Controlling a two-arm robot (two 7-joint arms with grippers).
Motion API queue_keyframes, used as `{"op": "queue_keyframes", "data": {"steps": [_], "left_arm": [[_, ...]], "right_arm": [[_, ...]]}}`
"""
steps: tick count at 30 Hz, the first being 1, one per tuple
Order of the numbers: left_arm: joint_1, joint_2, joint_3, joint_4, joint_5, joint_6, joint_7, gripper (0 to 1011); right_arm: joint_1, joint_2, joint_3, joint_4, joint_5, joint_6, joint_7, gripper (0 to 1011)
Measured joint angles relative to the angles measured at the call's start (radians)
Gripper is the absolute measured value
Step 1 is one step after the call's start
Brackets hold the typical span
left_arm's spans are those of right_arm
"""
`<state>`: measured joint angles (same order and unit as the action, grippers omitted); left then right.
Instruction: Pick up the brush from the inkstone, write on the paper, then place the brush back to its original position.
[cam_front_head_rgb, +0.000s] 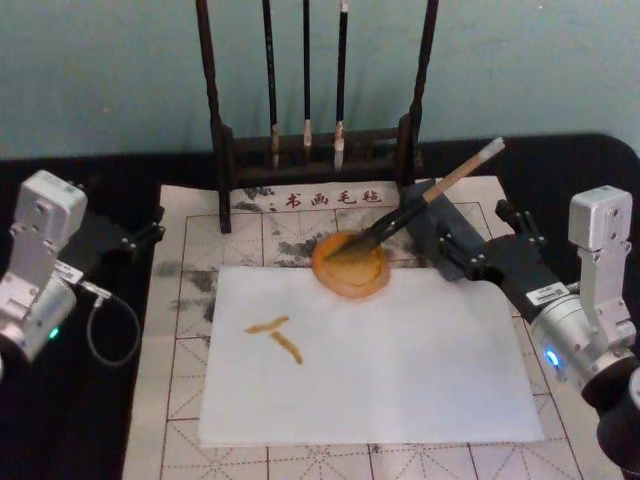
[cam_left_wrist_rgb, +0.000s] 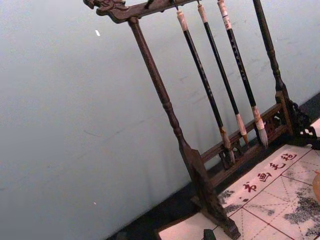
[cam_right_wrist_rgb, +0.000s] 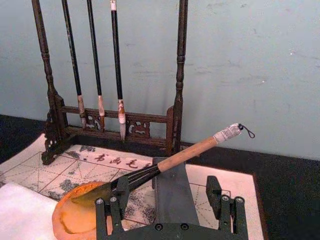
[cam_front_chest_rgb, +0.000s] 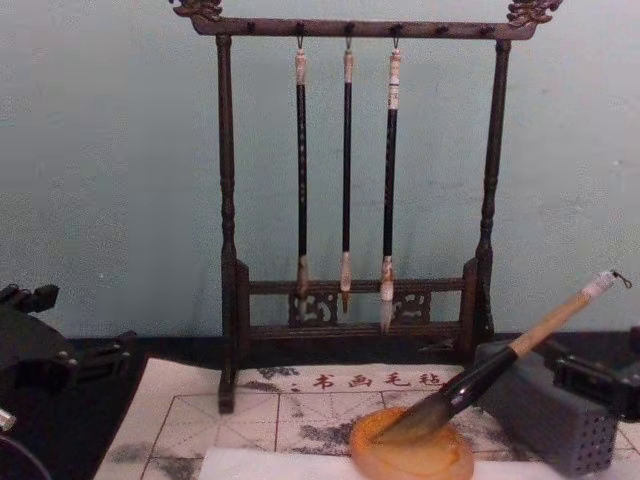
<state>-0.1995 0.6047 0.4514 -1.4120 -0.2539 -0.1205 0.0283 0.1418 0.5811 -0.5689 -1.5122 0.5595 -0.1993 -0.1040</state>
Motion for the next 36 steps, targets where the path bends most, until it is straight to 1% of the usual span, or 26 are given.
{"op": "queue_keyframes", "data": {"steps": [36], "left_arm": [[0.000, 0.000, 0.000, 0.000, 0.000, 0.000, 0.000, 1001]], "right_arm": [[0.000, 0.000, 0.002, -0.001, 0.007, 0.000, 0.003, 1002]]}}
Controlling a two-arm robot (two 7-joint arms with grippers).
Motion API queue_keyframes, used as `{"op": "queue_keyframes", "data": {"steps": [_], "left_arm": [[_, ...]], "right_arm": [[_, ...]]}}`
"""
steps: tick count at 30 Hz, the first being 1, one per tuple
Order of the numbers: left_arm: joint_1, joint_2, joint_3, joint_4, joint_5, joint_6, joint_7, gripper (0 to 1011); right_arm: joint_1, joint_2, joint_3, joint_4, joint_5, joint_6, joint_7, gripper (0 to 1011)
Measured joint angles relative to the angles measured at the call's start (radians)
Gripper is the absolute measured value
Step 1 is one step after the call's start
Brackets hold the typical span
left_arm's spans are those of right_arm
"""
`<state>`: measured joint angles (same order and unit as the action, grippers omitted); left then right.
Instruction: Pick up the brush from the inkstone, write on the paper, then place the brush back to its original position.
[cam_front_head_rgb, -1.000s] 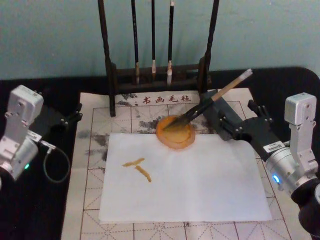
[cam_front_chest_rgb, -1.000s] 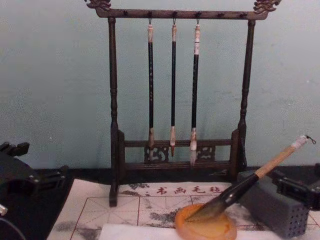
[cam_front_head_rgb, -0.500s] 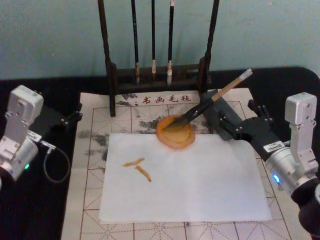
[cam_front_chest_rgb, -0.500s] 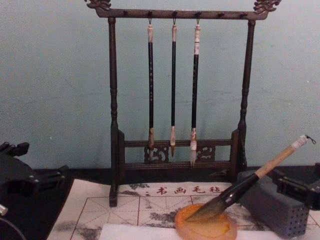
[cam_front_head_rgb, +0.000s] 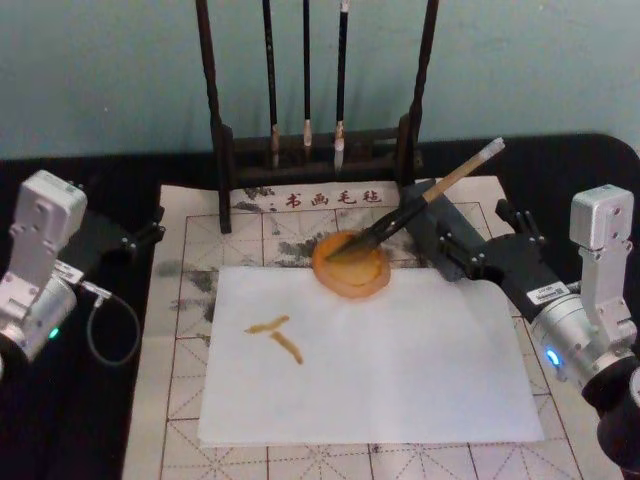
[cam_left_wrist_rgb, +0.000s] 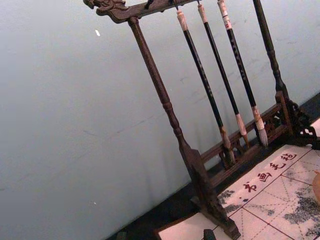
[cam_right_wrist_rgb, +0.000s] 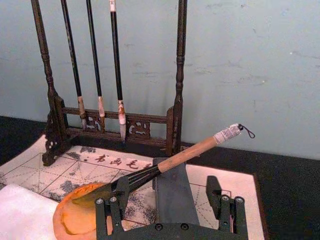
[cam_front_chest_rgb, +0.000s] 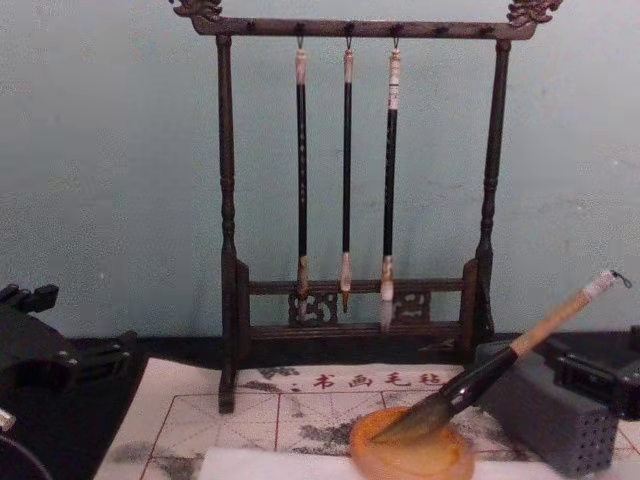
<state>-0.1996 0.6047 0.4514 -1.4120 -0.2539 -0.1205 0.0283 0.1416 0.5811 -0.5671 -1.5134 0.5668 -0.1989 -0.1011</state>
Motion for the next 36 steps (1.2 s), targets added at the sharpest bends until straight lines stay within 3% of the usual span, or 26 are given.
{"op": "queue_keyframes", "data": {"steps": [36], "left_arm": [[0.000, 0.000, 0.000, 0.000, 0.000, 0.000, 0.000, 1001]], "right_arm": [[0.000, 0.000, 0.000, 0.000, 0.000, 0.000, 0.000, 1003]]}}
